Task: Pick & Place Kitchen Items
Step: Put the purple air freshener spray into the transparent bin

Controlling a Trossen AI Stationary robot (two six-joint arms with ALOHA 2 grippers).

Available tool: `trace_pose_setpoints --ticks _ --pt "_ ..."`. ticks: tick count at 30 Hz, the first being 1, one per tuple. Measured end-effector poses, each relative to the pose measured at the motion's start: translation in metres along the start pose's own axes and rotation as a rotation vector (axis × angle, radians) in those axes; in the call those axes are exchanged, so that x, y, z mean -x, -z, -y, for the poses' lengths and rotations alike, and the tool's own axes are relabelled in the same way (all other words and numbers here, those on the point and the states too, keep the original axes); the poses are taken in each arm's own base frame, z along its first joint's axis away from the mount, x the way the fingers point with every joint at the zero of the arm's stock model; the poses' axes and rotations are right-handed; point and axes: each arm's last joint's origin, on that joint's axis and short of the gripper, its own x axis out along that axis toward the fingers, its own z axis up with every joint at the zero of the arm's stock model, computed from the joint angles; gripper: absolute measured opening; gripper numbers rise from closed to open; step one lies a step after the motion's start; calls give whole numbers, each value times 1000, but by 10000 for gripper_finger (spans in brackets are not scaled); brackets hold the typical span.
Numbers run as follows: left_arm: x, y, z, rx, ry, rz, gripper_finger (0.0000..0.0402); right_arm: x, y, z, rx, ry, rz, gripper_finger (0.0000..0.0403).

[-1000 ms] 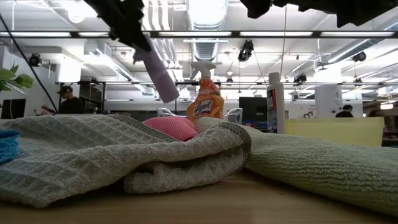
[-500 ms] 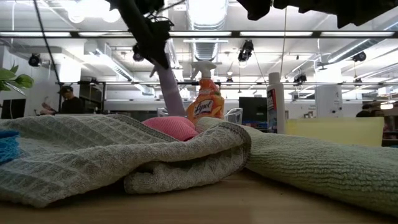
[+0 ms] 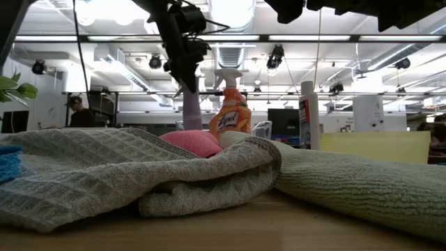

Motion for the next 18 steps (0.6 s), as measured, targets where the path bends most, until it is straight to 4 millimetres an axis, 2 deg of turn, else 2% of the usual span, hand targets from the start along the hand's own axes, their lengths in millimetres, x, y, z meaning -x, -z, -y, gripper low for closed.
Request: trace_pose_setpoints --ticks 9,18 --pt "-16 0 -7 14 62 -29 206 0 0 0 0 0 0 359" --pt "-29 2 -6 13 99 -65 206 0 0 0 0 0 0 359"
